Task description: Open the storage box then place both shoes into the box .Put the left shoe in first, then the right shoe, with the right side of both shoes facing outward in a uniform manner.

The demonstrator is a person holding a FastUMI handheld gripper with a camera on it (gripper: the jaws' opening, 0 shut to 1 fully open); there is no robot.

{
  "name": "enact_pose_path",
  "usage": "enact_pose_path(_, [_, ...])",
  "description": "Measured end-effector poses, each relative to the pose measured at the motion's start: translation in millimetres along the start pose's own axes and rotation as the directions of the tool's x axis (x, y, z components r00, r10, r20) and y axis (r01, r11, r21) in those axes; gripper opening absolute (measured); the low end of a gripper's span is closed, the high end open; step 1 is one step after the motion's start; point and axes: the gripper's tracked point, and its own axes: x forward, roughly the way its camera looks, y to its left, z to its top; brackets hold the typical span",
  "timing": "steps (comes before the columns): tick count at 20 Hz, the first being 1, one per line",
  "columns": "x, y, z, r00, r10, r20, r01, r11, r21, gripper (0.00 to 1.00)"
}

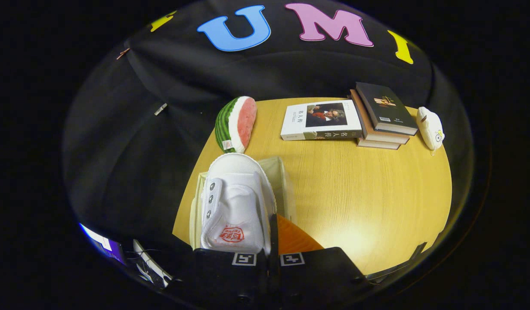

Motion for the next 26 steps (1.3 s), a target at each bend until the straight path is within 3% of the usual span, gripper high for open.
enact_pose_path(9, [33,-16,-14,0.992,-0.124,0.001,0.124,0.988,-0.096,0.06])
enact_pose_path(11, [39,-3,-16,0.999,-0.054,0.0,0.054,0.995,-0.086,0.11])
enact_pose_path(13, [35,15,-19,1.0,0.02,-0.002,-0.02,0.996,-0.083,0.56])
enact_pose_path(15, [29,17,-13,0.999,0.035,0.035,-0.031,0.993,-0.113,1.0])
enact_pose_path(26, [-18,-23,17,0.98,0.055,0.192,-0.033,0.993,-0.114,0.99])
